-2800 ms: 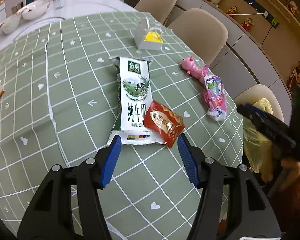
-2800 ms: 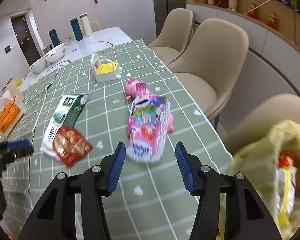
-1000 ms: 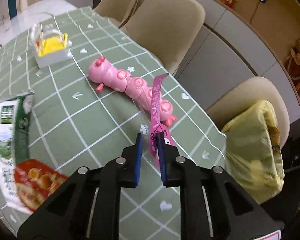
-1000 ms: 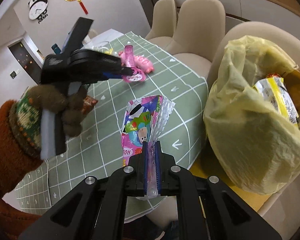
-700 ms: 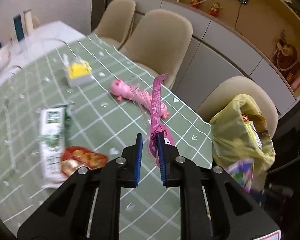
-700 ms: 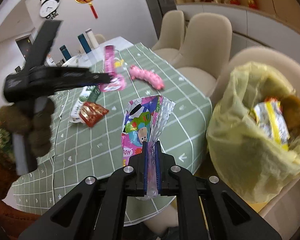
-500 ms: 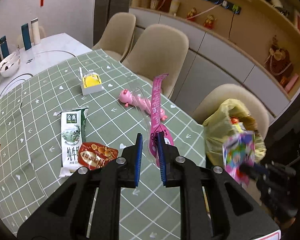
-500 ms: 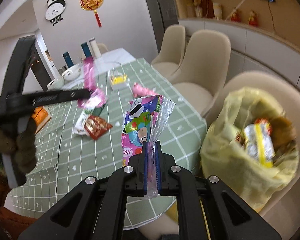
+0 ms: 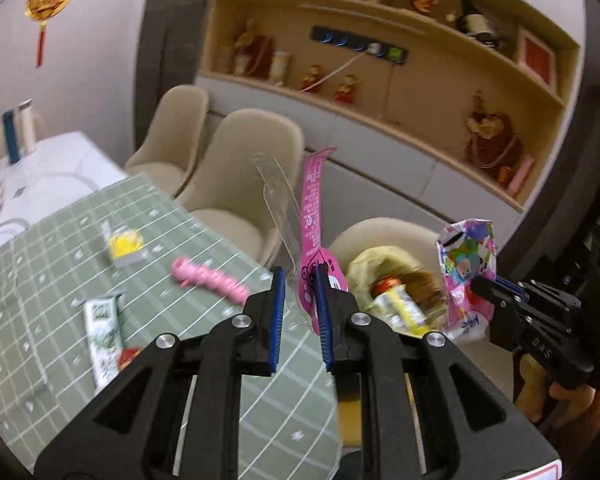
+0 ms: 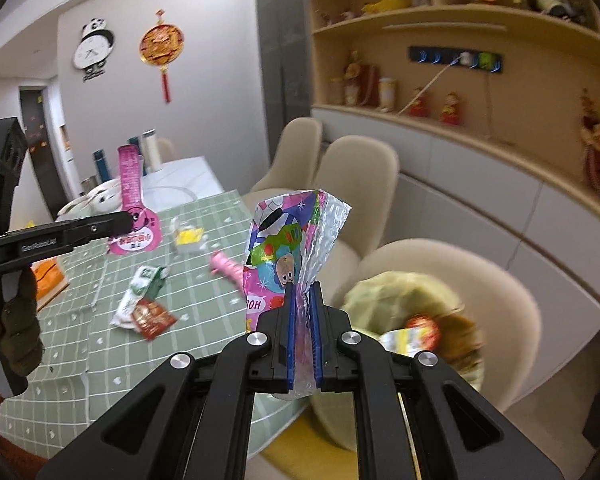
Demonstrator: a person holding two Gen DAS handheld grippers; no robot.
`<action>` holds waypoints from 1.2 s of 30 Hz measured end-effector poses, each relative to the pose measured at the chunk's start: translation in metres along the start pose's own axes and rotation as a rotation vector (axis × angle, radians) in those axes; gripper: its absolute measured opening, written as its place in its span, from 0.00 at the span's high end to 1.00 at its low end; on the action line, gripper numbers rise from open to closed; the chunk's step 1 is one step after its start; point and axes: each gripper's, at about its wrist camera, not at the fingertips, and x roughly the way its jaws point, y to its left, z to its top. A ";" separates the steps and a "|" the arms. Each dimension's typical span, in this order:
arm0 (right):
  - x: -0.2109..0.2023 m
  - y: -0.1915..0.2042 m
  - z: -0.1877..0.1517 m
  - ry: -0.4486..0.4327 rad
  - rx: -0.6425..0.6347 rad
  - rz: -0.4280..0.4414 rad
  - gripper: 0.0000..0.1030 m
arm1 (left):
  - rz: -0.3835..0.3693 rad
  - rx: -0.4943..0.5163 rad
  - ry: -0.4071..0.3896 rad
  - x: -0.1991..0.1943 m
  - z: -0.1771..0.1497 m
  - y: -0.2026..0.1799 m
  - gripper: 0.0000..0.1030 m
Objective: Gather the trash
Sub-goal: 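Carry the pink stick and cartoon candy pack over the yellow trash bag, then open left tool to drop the pink stick while right tool drops the candy pack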
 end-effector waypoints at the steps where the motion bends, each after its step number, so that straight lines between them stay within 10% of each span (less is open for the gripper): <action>1: -0.003 -0.005 0.001 -0.004 0.003 -0.016 0.92 | -0.023 0.015 0.000 0.004 0.004 -0.009 0.86; 12: -0.003 -0.080 -0.006 0.020 0.067 -0.150 0.92 | -0.192 0.080 0.070 0.073 0.023 -0.073 0.86; 36: 0.060 -0.189 -0.045 0.135 0.282 -0.207 0.92 | -0.270 0.132 0.451 0.256 -0.018 -0.145 0.85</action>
